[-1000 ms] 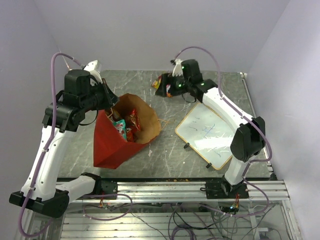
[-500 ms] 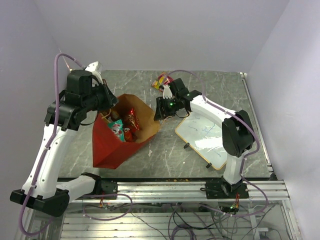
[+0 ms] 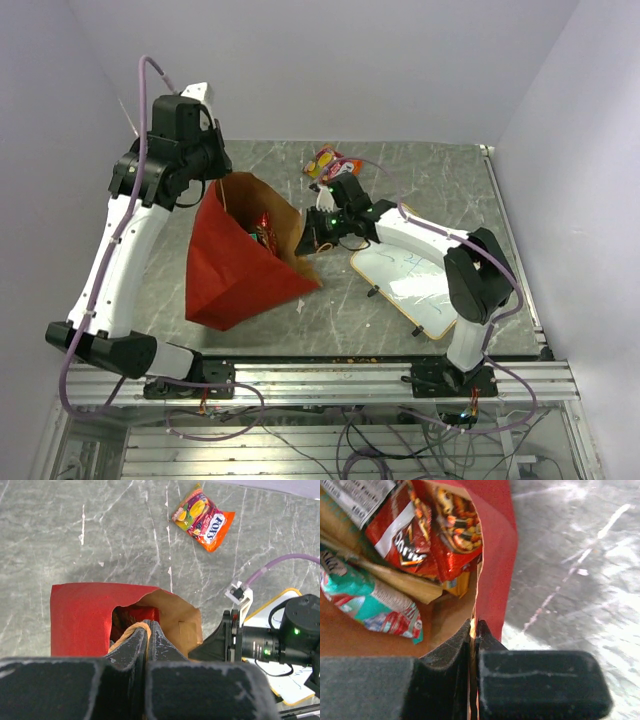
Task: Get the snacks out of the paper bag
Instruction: Adjust the paper bag at the center of the board.
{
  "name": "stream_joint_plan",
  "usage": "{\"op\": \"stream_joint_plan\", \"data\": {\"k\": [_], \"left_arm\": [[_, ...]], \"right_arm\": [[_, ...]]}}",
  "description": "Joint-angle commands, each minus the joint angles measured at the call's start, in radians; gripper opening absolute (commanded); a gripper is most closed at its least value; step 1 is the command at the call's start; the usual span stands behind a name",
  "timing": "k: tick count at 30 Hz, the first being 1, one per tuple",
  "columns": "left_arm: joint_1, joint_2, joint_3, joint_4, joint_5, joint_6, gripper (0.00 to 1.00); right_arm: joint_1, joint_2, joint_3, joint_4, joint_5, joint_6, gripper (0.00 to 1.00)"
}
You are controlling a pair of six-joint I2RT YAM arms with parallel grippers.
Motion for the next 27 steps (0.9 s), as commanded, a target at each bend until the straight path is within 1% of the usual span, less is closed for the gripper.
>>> {"op": "stream_joint_plan", "data": {"k": [1, 5, 7, 9, 12, 17, 20, 23, 25, 27], "left_arm": [[0.001, 0.014, 0.083, 0.172, 0.066, 0.090, 0.07], [0.001, -0.009, 0.047, 0.232, 0.161, 0.136, 0.07], [0.001, -0.022, 0.028, 0.235, 0.174, 0.140, 0.07], [0.001, -0.046, -0.007, 0.223, 0.181, 0.119, 0.07], [0.001, -0.103, -0.107, 0.208, 0.227, 0.063, 0.07], [0.001, -0.193, -0.220, 0.174, 0.262, -0.062, 0.07], [0.001, -0.215, -0.230, 0.164, 0.297, -0.112, 0.07], [0.001, -0.214, -0.207, 0.132, 0.294, -0.122, 0.07], [0.001, -0.212, -0.192, 0.113, 0.280, -0.136, 0.07], [0.001, -0.202, -0.182, 0.098, 0.279, -0.159, 0.07]], "right_arm": [[0.067, -0.044, -0.016, 0.127, -0.016, 0.100, 0.04], [0.118, -0.037, -0.005, 0.110, -0.006, 0.077, 0.05], [0.140, -0.035, -0.003, 0.093, 0.004, 0.059, 0.05], [0.151, -0.040, -0.014, 0.085, 0.012, 0.050, 0.06], [0.151, -0.055, -0.034, 0.068, 0.042, 0.024, 0.08], [0.148, -0.093, -0.041, -0.033, 0.163, -0.050, 0.11], [0.144, -0.130, -0.036, -0.098, 0.251, -0.106, 0.13], [0.137, -0.166, -0.032, -0.153, 0.342, -0.149, 0.15], [0.134, -0.185, -0.011, -0.193, 0.401, -0.169, 0.19], [0.135, -0.199, 0.015, -0.229, 0.457, -0.186, 0.27]]}}
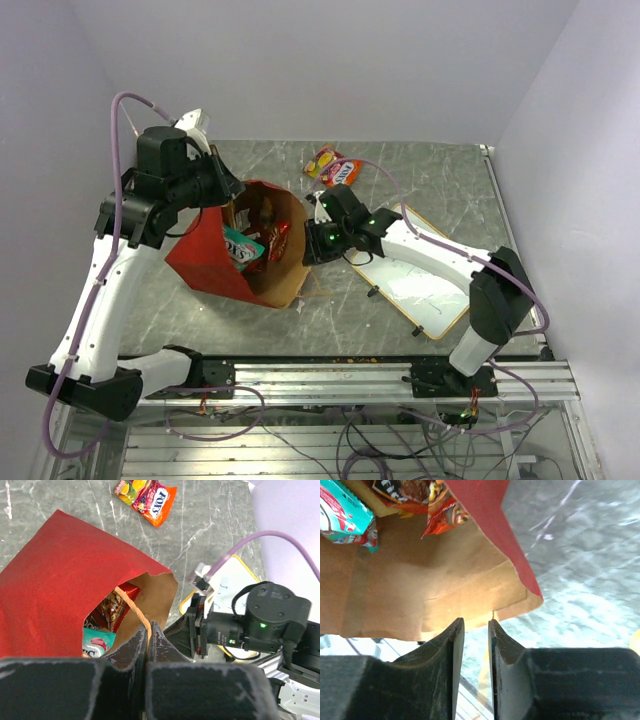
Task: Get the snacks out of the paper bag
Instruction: Adjust the paper bag at the center of the board, then take out the snack from the paper bag.
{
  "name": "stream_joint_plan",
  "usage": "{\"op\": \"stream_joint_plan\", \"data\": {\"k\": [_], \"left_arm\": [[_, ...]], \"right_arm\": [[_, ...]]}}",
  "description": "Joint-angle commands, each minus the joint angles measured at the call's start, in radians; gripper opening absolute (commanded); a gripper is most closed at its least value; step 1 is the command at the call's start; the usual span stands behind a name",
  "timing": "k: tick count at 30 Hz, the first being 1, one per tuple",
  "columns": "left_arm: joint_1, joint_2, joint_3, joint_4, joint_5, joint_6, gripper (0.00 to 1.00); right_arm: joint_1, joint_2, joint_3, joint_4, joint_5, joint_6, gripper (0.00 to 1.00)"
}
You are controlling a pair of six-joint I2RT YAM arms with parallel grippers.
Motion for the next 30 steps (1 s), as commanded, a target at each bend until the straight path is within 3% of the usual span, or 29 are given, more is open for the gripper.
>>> {"op": "stream_joint_plan", "data": {"k": [1, 8, 17, 22, 30], "left_arm": [[-0.002, 0.001, 0.056, -0.015, 0.049, -0.073, 0.07], [-0.002, 0.031, 0.056, -0.043, 0.097, -0.112, 0.07], [-0.002, 0.092, 0.159, -0.177, 0.000, -0.166, 0.07], [-0.002, 0.098, 0.177, -0.196, -0.031, -0.182, 0.07], [-0.002, 0.091, 0.151, -0.122, -0.037, -0.160, 0.07]], "right_arm": [[-0.009, -0.064, 0.067, -0.100, 0.177, -0.078, 0.29], [0.016, -0.110, 0.130, -0.094, 0.242, -0.015, 0.52], [0.119, -0.096, 0.025, 0.254, 0.385, 0.313, 0.53], [0.131, -0.006, 0.031, 0.243, 0.521, 0.534, 0.53], [0.154, 0.131, 0.094, 0.242, 0.613, 0.630, 0.59]]}}
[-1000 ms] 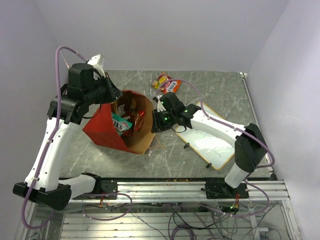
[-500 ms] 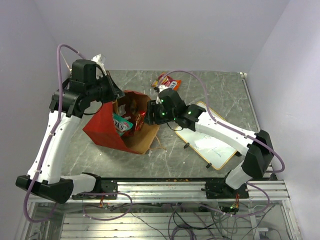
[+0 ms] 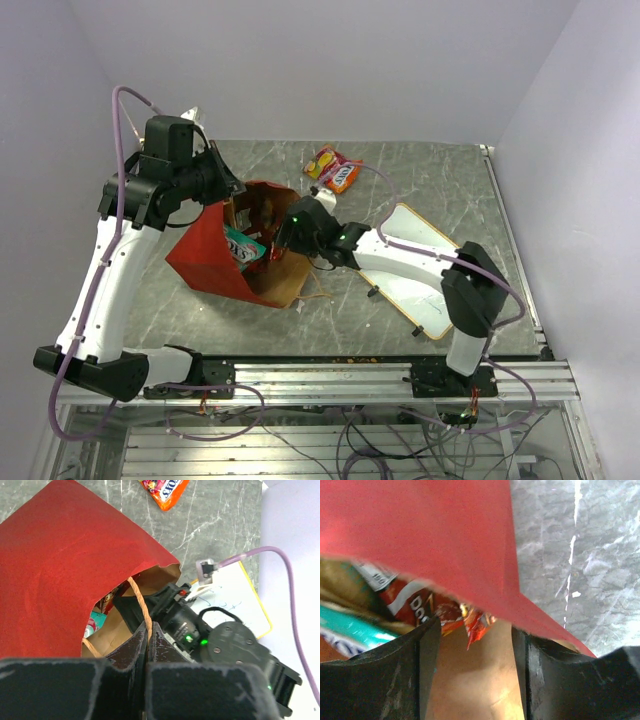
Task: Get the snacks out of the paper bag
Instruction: Take out the snack from the paper bag.
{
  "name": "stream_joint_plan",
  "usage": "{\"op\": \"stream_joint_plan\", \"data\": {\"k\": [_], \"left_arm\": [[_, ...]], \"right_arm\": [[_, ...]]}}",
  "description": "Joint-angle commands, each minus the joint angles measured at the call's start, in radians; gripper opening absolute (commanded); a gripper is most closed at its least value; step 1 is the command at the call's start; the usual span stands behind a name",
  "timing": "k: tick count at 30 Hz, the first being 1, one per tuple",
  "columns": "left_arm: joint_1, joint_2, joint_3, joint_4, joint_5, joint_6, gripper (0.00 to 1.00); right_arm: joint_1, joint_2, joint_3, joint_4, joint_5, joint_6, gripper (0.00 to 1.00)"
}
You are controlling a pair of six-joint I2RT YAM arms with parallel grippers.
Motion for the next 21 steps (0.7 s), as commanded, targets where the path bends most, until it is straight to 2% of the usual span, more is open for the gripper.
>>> {"op": "stream_joint_plan", "data": {"k": [1, 6, 13, 16, 18, 21], "left_arm": [[-0.002, -0.007, 0.022, 0.042, -0.008, 0.013, 0.07], [-0.002, 0.005, 0.044, 0.029, -0.011, 0.039, 0.07], [-0.022, 0.009, 0.027, 0.021, -0.024, 0.043, 0.07], [-0.029, 0.015, 0.037, 0.011, -0.041, 0.054, 0.07], [-0.033, 0.015, 0.047, 0.003, -0.064, 0.062, 0.07], [-0.033, 0.008, 0.043, 0.004, -0.079, 0.063, 0.07]], "right_arm": [[0.023, 0.058, 0.058, -0.004, 0.105, 0.093, 0.59], [0.029, 0.119, 0.085, -0.041, 0.144, 0.160, 0.65], [0.029, 0.196, 0.146, -0.066, 0.187, 0.166, 0.64], [0.029, 0.196, 0.168, -0.092, 0.199, 0.144, 0.58], [0.029, 0.171, 0.146, -0.051, 0.187, 0.103, 0.52], [0.026, 0.141, 0.091, 0.014, 0.168, 0.065, 0.33]]}}
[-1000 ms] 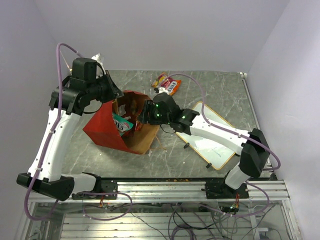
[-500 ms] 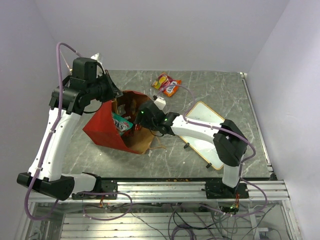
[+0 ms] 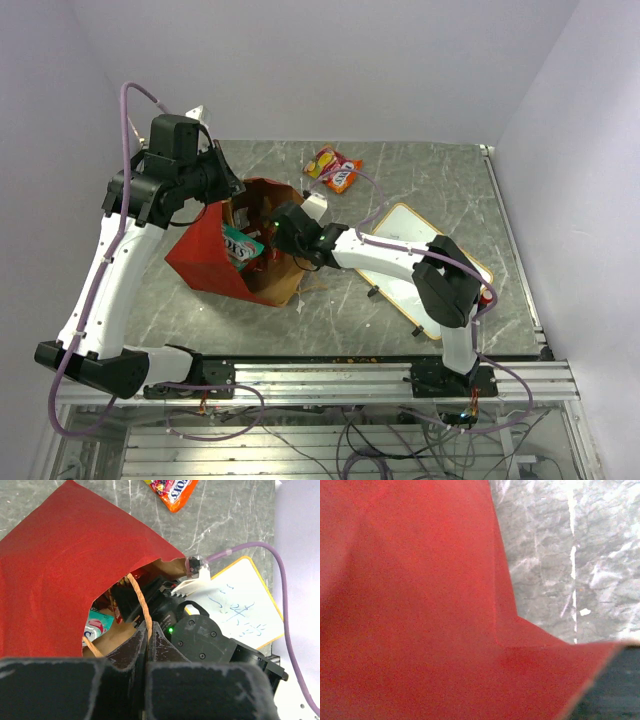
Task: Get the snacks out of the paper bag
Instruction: Take out the snack from the paper bag, then place the snack at the center of the board.
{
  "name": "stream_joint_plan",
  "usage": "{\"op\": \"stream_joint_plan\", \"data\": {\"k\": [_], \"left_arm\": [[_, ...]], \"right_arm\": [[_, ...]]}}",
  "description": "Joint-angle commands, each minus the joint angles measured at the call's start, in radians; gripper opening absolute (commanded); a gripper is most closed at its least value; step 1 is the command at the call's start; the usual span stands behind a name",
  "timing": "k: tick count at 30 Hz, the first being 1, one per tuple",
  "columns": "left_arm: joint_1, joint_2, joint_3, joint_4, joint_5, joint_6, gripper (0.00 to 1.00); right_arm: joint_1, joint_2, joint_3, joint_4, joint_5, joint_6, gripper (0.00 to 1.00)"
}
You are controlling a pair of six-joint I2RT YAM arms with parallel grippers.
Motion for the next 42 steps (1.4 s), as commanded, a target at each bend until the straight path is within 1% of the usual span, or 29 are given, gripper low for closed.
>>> {"op": "stream_joint_plan", "data": {"k": [1, 2, 4, 9, 13, 17, 21, 26, 29, 34, 38, 42], "left_arm": [[-0.010, -0.012, 0.026, 0.011, -0.036, 0.016, 0.07], [-0.010, -0.014, 0.021, 0.015, -0.033, 0.014, 0.07], [-0.011, -0.017, 0.014, 0.016, -0.027, 0.010, 0.07], [-0.010, -0.025, 0.021, 0.011, -0.043, 0.010, 0.07], [-0.010, -0.034, 0.006, 0.016, -0.043, 0.002, 0.07], [-0.009, -0.034, 0.003, 0.014, -0.044, 0.001, 0.07], [-0.009, -0.027, 0.026, 0.006, -0.051, 0.010, 0.07], [-0.009, -0.022, 0.046, -0.002, -0.065, 0.032, 0.07], [-0.009, -0.021, 0.047, -0.006, -0.077, 0.046, 0.07], [-0.009, -0.010, 0.057, -0.018, -0.106, 0.087, 0.07], [-0.008, 0.009, 0.055, -0.045, -0.135, 0.103, 0.07], [-0.007, 0.038, 0.081, -0.073, -0.132, 0.118, 0.07]], "right_arm": [[-0.003, -0.052, -0.054, 0.065, 0.018, -0.053, 0.30], [-0.004, -0.057, -0.061, 0.068, 0.010, -0.056, 0.28], [-0.003, -0.067, -0.065, 0.067, -0.009, -0.076, 0.19], [-0.001, -0.127, -0.078, 0.069, -0.052, -0.156, 0.10], [-0.002, -0.198, -0.125, 0.065, -0.076, -0.204, 0.00], [-0.003, -0.278, -0.186, 0.100, -0.157, -0.252, 0.00], [-0.002, -0.369, -0.209, 0.080, -0.251, -0.339, 0.00], [-0.002, -0.498, -0.208, -0.008, -0.255, -0.435, 0.00], [-0.017, -0.559, -0.190, -0.032, -0.248, -0.505, 0.00], [-0.085, -0.602, -0.100, -0.051, -0.250, -0.679, 0.00], [-0.152, -0.612, -0.018, -0.013, -0.266, -0.831, 0.00], [-0.264, -0.589, 0.036, 0.051, -0.233, -0.890, 0.00]]}}
